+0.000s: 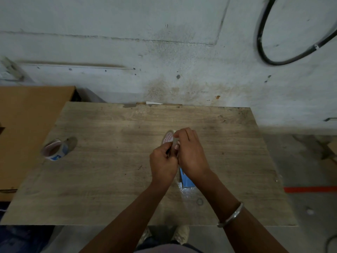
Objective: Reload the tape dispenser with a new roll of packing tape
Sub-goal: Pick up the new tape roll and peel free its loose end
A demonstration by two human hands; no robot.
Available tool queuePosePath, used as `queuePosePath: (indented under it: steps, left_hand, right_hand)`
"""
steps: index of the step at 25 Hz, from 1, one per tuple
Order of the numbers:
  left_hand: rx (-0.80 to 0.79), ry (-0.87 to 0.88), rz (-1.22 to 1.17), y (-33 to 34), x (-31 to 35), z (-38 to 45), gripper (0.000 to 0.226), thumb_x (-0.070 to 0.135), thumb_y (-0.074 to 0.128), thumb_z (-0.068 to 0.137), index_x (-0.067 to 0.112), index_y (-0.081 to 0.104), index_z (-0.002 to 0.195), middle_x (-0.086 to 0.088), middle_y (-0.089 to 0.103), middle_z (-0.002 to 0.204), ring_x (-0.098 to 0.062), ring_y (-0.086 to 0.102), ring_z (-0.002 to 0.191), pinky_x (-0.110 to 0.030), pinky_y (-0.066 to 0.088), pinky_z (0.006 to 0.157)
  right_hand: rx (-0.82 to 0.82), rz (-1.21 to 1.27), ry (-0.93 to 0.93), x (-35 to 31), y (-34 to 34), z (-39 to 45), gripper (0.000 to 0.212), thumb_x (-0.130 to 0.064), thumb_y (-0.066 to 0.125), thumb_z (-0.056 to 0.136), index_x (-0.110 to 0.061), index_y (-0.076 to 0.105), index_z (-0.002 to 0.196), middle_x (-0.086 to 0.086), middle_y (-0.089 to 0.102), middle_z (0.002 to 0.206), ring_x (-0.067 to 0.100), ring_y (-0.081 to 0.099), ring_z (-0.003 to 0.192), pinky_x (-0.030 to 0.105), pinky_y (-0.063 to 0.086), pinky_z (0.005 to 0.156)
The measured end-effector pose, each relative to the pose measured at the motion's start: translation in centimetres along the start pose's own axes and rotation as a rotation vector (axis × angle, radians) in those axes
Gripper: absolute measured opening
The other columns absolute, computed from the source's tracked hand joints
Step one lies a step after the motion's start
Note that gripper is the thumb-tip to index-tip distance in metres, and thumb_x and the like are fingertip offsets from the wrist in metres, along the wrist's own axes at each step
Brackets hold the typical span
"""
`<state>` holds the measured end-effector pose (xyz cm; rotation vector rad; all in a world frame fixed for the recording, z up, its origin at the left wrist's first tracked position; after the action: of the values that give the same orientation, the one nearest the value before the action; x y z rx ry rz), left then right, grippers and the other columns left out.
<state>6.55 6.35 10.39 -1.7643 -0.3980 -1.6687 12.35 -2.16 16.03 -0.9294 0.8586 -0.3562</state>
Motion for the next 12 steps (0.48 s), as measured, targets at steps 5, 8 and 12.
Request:
queuePosePath:
  steps: [5, 8, 12]
  left_hand:
    - [-0.001, -0.005, 0.01, -0.01, -0.13, -0.19, 0.031, 0.011, 0.062, 0.09, 0.021, 0.06, 0.06, 0.008, 0.052, 0.048, -0.003, 0.042, 0.046, -0.026, 0.035, 0.045]
    - [-0.009, -0.01, -0.02, 0.09, -0.23, -0.33, 0.024, 0.014, 0.061, 0.09, 0.016, 0.068, 0.067, -0.001, 0.058, 0.052, -0.008, 0.046, 0.047, -0.036, 0.041, 0.046]
    - [-0.001, -0.009, -0.078, -0.25, -0.16, -0.32, 0.025, 0.03, 0.059, 0.091, 0.017, 0.07, 0.073, -0.004, 0.063, 0.058, -0.028, 0.056, 0.053, -0.045, 0.048, 0.051]
  right_hand:
    - [-0.049, 0.02, -0.031, -0.16, 0.64, -0.02, 0.023, 0.0, 0.059, 0.081, -0.006, 0.056, 0.103, 0.008, 0.053, 0.105, 0.019, 0.047, 0.093, 0.025, 0.037, 0.077]
    - [-0.048, 0.025, -0.048, -0.29, 0.55, -0.2, 0.018, -0.002, 0.053, 0.082, -0.006, 0.055, 0.099, 0.008, 0.052, 0.101, 0.018, 0.045, 0.09, 0.028, 0.041, 0.077]
    - [-0.033, 0.059, -0.056, -0.69, -0.01, 0.1, 0.031, -0.02, 0.035, 0.08, -0.007, 0.056, 0.1, 0.009, 0.053, 0.102, 0.019, 0.045, 0.09, 0.027, 0.039, 0.076]
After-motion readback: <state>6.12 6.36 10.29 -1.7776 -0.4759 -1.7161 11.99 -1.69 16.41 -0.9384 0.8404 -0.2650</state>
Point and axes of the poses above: each hand's wrist, its own z-axis towards the middle knuckle, its own y-axis out of the palm, x = y × z, the point moved 10 cm from there along z, towards the middle knuckle
